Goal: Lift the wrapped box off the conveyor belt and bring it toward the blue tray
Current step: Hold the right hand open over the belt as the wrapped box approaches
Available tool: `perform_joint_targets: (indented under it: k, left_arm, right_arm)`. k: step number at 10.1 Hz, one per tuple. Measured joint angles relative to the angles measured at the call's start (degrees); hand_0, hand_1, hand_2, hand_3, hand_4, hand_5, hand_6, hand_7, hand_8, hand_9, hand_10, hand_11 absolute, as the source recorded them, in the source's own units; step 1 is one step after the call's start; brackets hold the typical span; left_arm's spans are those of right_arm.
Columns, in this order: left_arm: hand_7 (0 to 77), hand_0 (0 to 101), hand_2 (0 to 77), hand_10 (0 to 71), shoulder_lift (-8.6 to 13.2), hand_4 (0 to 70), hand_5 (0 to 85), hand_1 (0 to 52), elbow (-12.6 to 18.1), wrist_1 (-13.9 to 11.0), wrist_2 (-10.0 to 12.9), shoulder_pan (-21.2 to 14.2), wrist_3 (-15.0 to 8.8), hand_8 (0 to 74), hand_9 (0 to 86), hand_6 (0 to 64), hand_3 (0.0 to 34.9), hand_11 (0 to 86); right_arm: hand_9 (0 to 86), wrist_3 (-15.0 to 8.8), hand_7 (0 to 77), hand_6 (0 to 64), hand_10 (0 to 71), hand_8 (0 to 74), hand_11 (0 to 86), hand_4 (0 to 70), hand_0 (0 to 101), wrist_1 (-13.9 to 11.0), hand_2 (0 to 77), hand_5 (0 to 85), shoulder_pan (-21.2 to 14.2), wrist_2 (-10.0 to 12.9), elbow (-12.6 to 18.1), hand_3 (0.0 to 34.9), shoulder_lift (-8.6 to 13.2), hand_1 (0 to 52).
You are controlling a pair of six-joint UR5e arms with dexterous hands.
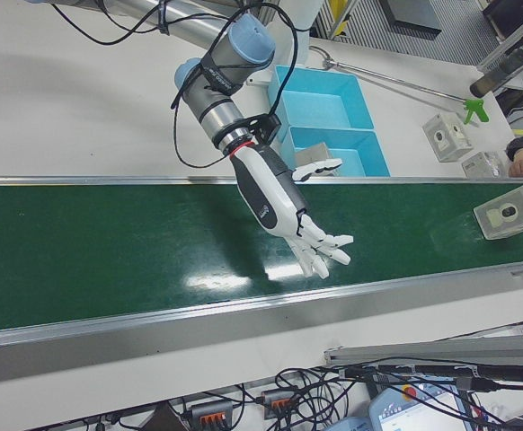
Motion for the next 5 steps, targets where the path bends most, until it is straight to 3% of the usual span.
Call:
perform_joint_targets:
  k: [5]
  left_arm:
    - [0.5, 0, 1.1, 0.5, 0.0, 0.0, 1.1, 0.0, 0.0, 0.0, 0.0, 0.0, 0.0, 0.5, 0.0, 0.5, 0.0, 0.5]
  right_arm:
    - [5.4, -0.3, 7.1, 7.1, 0.0, 2.2, 0.5, 11.5, 48, 0.9, 11.4, 27.8, -0.1, 0.0, -0.1, 0.1, -0.3, 15.3]
